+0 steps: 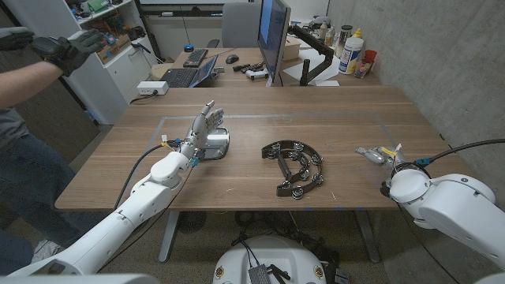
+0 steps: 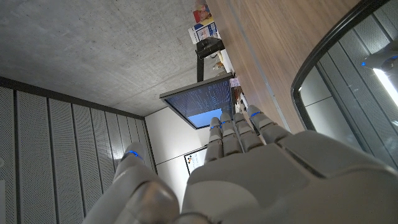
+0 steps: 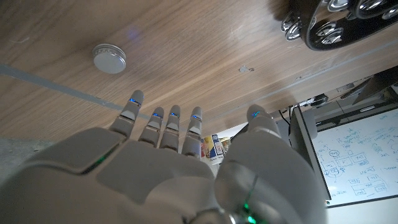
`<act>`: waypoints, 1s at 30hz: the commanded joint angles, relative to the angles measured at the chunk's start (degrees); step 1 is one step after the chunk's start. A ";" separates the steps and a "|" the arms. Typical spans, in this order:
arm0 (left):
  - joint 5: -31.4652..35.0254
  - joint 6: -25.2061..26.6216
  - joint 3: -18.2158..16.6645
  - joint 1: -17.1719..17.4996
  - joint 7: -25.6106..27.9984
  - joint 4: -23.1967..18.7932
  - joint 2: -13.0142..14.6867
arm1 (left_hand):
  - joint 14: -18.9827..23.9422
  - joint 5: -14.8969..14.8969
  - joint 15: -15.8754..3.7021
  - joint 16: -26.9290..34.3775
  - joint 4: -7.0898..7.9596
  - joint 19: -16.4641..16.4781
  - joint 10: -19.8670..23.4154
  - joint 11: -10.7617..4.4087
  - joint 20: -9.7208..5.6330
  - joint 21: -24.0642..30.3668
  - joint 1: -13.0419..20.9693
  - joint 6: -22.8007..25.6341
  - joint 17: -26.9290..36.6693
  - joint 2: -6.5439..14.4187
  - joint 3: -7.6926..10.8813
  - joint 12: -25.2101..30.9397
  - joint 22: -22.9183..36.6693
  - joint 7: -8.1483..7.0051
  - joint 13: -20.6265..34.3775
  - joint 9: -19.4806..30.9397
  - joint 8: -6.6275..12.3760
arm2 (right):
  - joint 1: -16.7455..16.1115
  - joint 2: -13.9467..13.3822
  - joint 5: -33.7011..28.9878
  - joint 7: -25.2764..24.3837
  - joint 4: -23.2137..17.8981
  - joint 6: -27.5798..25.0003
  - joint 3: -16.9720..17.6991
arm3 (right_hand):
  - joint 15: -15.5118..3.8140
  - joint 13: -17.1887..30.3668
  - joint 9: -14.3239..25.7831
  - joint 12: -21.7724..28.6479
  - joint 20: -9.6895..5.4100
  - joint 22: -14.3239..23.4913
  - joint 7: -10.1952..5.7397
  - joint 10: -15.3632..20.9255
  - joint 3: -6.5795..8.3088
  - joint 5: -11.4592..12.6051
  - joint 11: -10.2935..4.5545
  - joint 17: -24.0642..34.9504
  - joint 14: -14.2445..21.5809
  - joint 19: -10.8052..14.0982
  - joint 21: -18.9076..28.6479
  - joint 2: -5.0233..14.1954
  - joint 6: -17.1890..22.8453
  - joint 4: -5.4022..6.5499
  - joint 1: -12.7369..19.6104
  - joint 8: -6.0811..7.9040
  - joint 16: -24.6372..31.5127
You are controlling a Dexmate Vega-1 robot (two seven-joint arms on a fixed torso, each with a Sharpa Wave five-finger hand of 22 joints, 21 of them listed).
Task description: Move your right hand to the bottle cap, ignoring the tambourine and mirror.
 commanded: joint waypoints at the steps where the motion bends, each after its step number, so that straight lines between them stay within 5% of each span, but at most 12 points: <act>1: 0.09 -0.27 -0.22 0.28 -0.07 -0.55 0.38 | 0.06 0.23 0.32 0.16 -0.11 0.18 0.48 -0.19 -0.96 -0.20 0.53 0.37 0.27 -0.22 -0.29 -0.18 0.09 0.00 0.32 0.12 0.03 | 3.56 -1.60 8.08 -7.18 -0.62 -5.74 -1.76 | 0.39 0.20 0.24 -0.33 0.73 0.34 -0.13 -0.43 0.08 0.34 -0.09 0.21 -0.04 -0.04 -0.13 0.11 -0.29 -0.48 0.51 -0.28 0.04; 12: 0.04 -0.27 -0.33 1.01 -0.18 -0.95 0.83 | 0.07 0.30 0.31 0.17 -0.12 0.15 0.49 -0.07 -0.88 -0.39 0.59 0.43 0.28 -0.16 -0.44 -0.19 0.10 -0.04 0.32 0.12 0.02 | 6.02 -5.74 32.64 -27.02 1.43 -5.74 -1.30 | 0.70 0.22 0.25 -0.48 0.73 0.36 0.08 -0.96 0.08 0.49 -0.02 0.19 -0.38 -0.01 -0.52 0.08 -0.69 -0.67 0.76 -0.38 0.04; 30: -0.93 -1.55 -1.80 3.74 -0.07 -3.45 1.92 | 0.02 0.40 0.28 0.15 -0.14 0.15 0.46 -0.04 -0.73 -0.61 0.67 0.46 0.28 -0.08 -0.63 -0.20 0.12 -0.05 0.32 0.12 0.00 | 5.08 -7.17 34.14 -27.02 1.11 -5.74 -0.82 | 1.05 0.28 0.28 -0.90 1.05 0.42 0.26 -2.61 0.05 0.77 0.13 0.19 -1.69 -1.12 -1.73 0.06 -2.39 -0.94 1.12 -0.76 -0.10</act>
